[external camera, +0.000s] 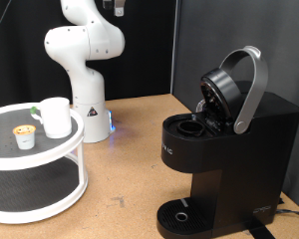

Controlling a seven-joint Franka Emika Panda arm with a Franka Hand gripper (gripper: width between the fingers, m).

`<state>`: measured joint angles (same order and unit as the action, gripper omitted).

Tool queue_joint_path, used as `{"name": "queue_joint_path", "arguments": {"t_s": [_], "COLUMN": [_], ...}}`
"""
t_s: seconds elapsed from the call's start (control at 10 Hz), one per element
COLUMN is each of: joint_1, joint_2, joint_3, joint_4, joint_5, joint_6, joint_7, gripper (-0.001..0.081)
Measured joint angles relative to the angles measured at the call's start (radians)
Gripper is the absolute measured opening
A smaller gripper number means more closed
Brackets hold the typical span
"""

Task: Make a cup of coffee with the keurig machine

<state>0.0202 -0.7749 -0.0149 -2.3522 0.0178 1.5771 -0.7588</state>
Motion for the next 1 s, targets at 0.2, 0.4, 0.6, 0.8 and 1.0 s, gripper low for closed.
{"name": "queue_joint_path", "arguments": {"t_s": [0.2,0.4,0.6,0.8,1.0], "joint_1": [0.000,-0.008,-0.028,-0.050,-0.056], "joint_2": [-0.001,-0.012,-0.024,-0.027,-0.027], "joint_3": [-0.013,-0.063,-0.121,-0.170,-0.180], "joint_4": [0.000,-0.001,-0.002,-0.002,-0.002], "joint_5": [0.001,-0.010,-0.060,-0.141,-0.152], "joint_6": [0.001,0.002,-0.006,-0.015,-0.016], "joint_7": [-0.001,-0.031,-0.088,-0.159,-0.177], "gripper": [0.0803,0.0803,0.0803,0.0803,0.0803]}}
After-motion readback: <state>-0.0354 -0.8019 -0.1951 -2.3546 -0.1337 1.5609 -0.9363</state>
